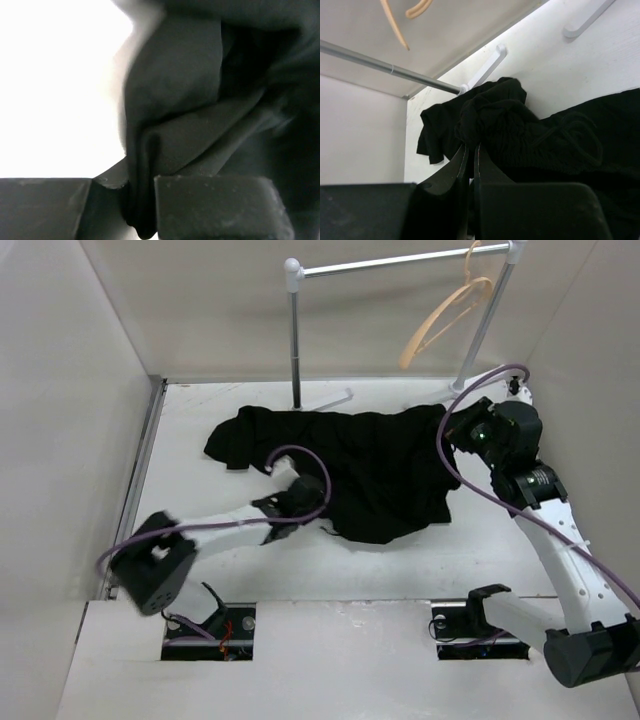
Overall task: Place the trousers on the hanger
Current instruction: Flatten out the trousers at the center of the board.
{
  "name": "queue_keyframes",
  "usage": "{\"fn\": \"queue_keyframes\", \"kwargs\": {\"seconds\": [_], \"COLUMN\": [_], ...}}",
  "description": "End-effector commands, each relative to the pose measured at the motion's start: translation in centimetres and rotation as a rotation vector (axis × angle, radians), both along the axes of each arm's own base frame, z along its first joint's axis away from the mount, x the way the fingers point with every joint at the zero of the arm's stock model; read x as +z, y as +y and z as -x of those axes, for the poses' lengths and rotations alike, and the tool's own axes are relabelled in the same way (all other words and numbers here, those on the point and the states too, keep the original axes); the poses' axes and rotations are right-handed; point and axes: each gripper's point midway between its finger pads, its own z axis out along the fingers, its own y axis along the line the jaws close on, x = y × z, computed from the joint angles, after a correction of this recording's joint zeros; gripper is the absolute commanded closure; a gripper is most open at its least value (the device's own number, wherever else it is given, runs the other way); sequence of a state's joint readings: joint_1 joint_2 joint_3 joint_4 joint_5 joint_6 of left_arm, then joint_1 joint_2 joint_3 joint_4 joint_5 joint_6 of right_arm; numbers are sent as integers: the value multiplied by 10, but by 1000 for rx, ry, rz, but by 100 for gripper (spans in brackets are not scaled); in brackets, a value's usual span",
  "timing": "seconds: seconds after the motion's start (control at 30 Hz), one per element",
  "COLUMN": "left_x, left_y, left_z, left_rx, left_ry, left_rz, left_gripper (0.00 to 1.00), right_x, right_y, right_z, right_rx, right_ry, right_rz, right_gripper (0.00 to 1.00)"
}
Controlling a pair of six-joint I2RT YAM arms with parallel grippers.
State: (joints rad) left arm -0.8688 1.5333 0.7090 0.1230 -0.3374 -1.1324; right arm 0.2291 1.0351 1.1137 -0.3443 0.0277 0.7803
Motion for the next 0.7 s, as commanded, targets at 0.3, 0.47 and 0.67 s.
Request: {"fn": "queue_keyframes", "kwargs": {"seconds": [0.3,0.47,0.67], "left_x": [274,237,189], "left_y": [193,170,142], "left_z": [16,43,70], "left_rx": [63,-35,-138], "left_ry": [-222,-88,20], "left_rz": [-429,-499,-497], "left_gripper": [83,57,47], "right_x": [-25,-64,-106], "right_y": [-40,-60,-144], "right_z": [-11,-31,-61], "right_rx": [-116,-179,-410], "right_ry": [35,112,220], "right_rz": [-77,-69,-44], "right_gripper": [95,95,87]}}
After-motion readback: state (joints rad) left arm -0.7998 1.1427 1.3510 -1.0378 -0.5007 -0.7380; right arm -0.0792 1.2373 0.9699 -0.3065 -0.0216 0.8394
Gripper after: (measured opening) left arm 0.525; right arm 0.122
